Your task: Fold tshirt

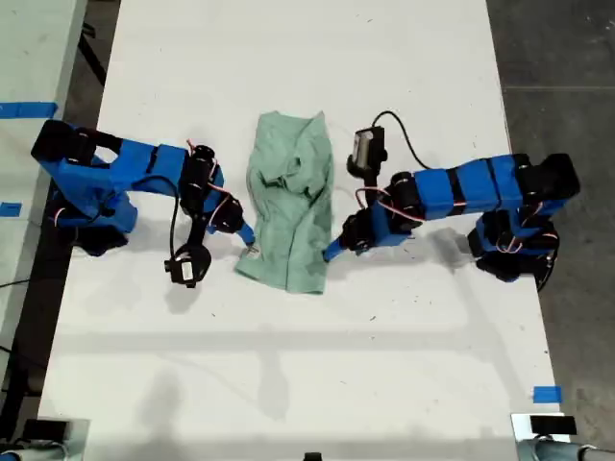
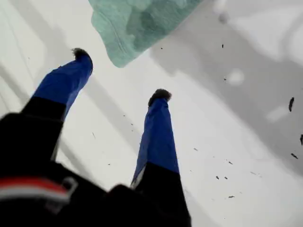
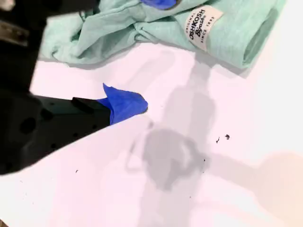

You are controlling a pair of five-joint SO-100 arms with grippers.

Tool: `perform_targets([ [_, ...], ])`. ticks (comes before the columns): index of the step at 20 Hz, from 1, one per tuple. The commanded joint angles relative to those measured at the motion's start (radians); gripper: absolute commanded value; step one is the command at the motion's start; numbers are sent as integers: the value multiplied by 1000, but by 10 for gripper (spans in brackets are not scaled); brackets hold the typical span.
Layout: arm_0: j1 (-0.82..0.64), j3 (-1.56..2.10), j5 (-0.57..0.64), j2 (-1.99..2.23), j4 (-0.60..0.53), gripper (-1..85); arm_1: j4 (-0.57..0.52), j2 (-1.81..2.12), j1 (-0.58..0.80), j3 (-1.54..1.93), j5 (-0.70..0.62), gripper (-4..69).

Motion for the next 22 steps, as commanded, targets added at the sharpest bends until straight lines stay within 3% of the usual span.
perform_targets([
  [1,23,-25,8,31,-34,276,-12,-71,-15,-161,2,250],
  [7,35,-40,15,54,-5,277,75,-268,-28,-434,-6,251],
  [15,43,-173,55,-87,-12,282,81,-333,-31,-480,5,252],
  [22,-32,-141,91,-321,-156,296,-28,-515,11,-500,-38,256],
])
